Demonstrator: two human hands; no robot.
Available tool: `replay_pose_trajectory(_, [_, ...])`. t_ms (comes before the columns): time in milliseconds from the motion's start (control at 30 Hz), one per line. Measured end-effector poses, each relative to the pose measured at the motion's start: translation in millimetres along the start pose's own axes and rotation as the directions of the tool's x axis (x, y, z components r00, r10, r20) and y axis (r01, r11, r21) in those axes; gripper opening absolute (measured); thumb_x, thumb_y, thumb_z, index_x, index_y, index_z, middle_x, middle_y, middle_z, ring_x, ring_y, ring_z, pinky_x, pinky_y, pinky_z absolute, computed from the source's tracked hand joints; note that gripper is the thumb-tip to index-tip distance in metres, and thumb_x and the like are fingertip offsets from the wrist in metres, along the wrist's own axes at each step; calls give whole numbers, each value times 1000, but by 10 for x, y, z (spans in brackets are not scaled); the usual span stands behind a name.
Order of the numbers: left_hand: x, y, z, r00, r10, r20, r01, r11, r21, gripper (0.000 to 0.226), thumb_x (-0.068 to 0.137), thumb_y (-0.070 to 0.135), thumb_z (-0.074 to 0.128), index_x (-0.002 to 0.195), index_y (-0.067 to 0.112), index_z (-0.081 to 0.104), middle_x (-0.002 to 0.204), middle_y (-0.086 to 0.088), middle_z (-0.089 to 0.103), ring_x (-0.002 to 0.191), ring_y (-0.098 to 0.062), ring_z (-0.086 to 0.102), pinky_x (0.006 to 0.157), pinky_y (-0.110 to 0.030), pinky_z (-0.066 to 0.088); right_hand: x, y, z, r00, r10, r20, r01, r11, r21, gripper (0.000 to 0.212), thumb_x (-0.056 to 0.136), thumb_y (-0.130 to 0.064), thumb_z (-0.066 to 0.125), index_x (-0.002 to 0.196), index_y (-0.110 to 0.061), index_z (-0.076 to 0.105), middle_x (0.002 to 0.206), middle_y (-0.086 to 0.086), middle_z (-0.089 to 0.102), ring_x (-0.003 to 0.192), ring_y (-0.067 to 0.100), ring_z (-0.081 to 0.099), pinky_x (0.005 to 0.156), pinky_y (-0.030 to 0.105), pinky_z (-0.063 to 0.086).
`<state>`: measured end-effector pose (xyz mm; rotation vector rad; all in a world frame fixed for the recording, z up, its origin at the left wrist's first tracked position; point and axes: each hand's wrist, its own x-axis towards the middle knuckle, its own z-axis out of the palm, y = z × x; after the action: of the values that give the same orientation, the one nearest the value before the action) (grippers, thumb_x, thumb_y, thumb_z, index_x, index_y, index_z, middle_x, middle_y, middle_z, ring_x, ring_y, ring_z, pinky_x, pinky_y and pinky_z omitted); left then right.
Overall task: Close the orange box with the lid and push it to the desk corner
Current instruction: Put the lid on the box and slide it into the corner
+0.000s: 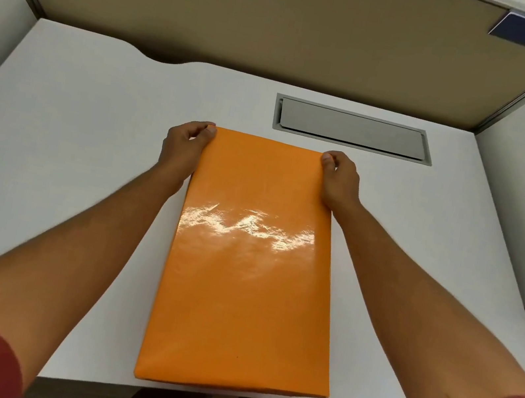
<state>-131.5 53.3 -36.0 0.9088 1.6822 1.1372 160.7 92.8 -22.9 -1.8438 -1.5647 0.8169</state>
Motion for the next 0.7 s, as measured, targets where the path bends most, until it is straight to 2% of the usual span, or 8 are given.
replay_pose_trajectory(100, [-49, 20, 29, 1000, 8, -25, -7, 1000, 29, 45, 102, 48, 60, 138, 23, 68, 138, -2, 69, 127, -25, 64, 111, -53, 52, -12, 13, 19, 1000, 15, -15, -15, 1000, -6, 37, 109, -30, 40, 129, -9, 62, 130, 13, 66, 118, 30, 60, 93, 34, 42])
replay_pose_trajectory(200, [-195, 50, 13, 999, -32, -9, 32, 997, 76, 58, 106, 59, 44, 149, 24, 57, 149, -4, 62, 133, -27, 60, 115, -52, 48, -56, -28, -25, 999, 46, 19, -46, 999, -7, 42, 109, -36, 38, 135, -11, 59, 135, 13, 63, 124, 32, 58, 98, 37, 43])
replay_pose_trajectory(300, [-470, 14, -124, 993, -96, 71, 92, 994, 59, 76, 97, 76, 42, 158, 31, 46, 160, 0, 52, 141, -26, 54, 118, -55, 44, -281, -56, -100, 982, 156, 109, -162, 986, 41, 58, 107, -49, 36, 155, -16, 37, 157, 12, 45, 141, 33, 46, 111, 46, 39])
replay_pose_trajectory(367, [-717, -54, -214, 986, -136, 100, 131, 990, 51, 77, 97, 71, 49, 162, 32, 37, 166, 0, 44, 146, -27, 50, 118, -55, 44, -586, -27, -157, 961, 227, 158, -241, 968, 72, 68, 104, -56, 38, 161, -20, 25, 162, 11, 38, 144, 33, 43, 115, 49, 38])
replay_pose_trajectory(433, [-1000, -160, -265, 971, -205, 125, 196, 978, 74, 77, 99, 61, 57, 165, 32, 29, 169, -1, 39, 146, -30, 49, 115, -54, 46, -982, 32, -212, 947, 262, 185, -280, 957, 76, 69, 103, -58, 41, 160, -22, 27, 159, 9, 42, 140, 33, 48, 113, 49, 42])
replay_pose_trajectory(567, [-1588, -311, -343, 948, -265, 176, 247, 962, 121, 97, 77, 80, 63, 160, 42, 33, 160, 3, 51, 132, -30, 62, 107, -59, 54, -1804, 151, -300, 923, 318, 219, -341, 937, 75, 60, 104, -55, 39, 156, -27, 33, 147, 2, 53, 122, 27, 58, 97, 39, 45])
replay_pose_trajectory(633, [-1794, -347, -306, 956, -239, 169, 215, 966, 146, 84, 79, 80, 62, 152, 46, 40, 145, 8, 61, 120, -26, 68, 102, -54, 57, -2083, 176, -323, 921, 309, 236, -337, 937, 88, 58, 105, -55, 34, 157, -29, 28, 132, -5, 54, 106, 20, 58, 90, 37, 45])
replay_pose_trajectory(700, [-1944, -361, -234, 974, -182, 135, 157, 971, 182, 73, 87, 72, 64, 151, 45, 39, 132, 13, 60, 111, -23, 68, 94, -46, 58, -2208, 206, -322, 932, 280, 228, -307, 948, 88, 56, 106, -54, 32, 156, -30, 25, 125, -8, 52, 101, 17, 56, 87, 34, 43])
